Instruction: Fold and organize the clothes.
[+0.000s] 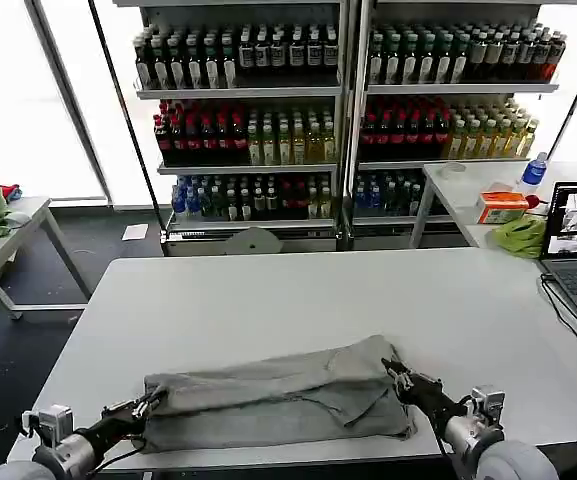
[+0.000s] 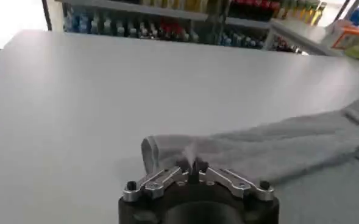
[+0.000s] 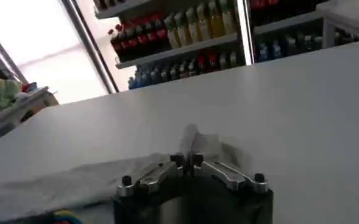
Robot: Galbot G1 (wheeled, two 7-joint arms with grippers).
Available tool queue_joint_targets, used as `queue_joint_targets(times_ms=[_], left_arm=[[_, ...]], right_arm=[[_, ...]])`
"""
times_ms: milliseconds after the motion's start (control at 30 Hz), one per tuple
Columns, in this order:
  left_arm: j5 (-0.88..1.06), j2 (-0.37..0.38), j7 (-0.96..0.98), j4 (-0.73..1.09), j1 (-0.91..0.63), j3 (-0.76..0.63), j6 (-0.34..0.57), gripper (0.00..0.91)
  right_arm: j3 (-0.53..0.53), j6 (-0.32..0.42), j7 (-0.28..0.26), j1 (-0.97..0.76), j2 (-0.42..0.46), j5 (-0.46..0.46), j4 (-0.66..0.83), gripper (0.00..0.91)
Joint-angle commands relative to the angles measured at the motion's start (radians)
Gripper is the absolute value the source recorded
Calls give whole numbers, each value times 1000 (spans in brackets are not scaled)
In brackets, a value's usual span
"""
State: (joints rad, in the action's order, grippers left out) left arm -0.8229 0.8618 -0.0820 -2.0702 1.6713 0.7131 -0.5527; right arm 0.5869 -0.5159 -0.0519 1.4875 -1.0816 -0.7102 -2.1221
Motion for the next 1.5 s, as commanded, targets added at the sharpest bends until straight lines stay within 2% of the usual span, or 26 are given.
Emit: queue_joint_targets(times_ms=[33,133,200,267,300,333,367,400,467,567,700,1000,1033,1067,1100,1133,1200,1233,1500], left_arm=[[39,5,13,-54,77,86,-23,907],[39,6,20,-68,68,127,-24,907],[40,20,35,-84,62,154,-23,907],[41,51,53,-106,67,191,-15,907],[50,63,61,-115,69,199,-4,907],[71,125,68,-119,68,199,4,907],[83,142,75,-123,67,195,9,907],[107,213,82,-125,80,173,21,907],[136,276,82,-119,97,138,61,907],[169,355,86,-102,105,96,107,907],[202,400,109,-90,78,46,120,907],[239,405,132,-32,-5,-48,123,907],[240,405,135,-19,-14,-54,123,816],[241,405,138,-6,-21,-58,123,675],[240,407,141,6,-27,-61,123,595],[239,408,140,16,-31,-63,123,393],[234,412,140,24,-34,-65,125,171],[232,413,139,28,-34,-67,125,111],[232,413,134,51,-33,-56,131,0]], right_arm=[[60,91,8,61,21,28,-42,907],[74,179,-9,37,34,48,-31,907],[79,261,-36,34,39,110,-23,907],[80,398,-62,45,39,193,-8,907],[80,437,-74,50,36,205,-1,907],[77,507,-83,61,33,215,8,907],[73,569,-102,69,29,231,21,907],[69,616,-115,75,23,236,33,907],[54,678,-125,79,10,261,66,907],[40,700,-131,80,0,290,98,907],[31,686,-118,65,-6,270,139,907],[29,657,-113,48,-11,196,144,907],[29,657,-115,47,-13,197,145,907],[28,656,-115,47,-13,193,143,907],[26,656,-115,47,-13,193,143,907],[26,653,-114,46,-14,190,142,907],[25,653,-114,40,-15,188,150,907],[24,653,-113,38,-15,186,152,907],[21,630,-113,26,-10,140,137,907]])
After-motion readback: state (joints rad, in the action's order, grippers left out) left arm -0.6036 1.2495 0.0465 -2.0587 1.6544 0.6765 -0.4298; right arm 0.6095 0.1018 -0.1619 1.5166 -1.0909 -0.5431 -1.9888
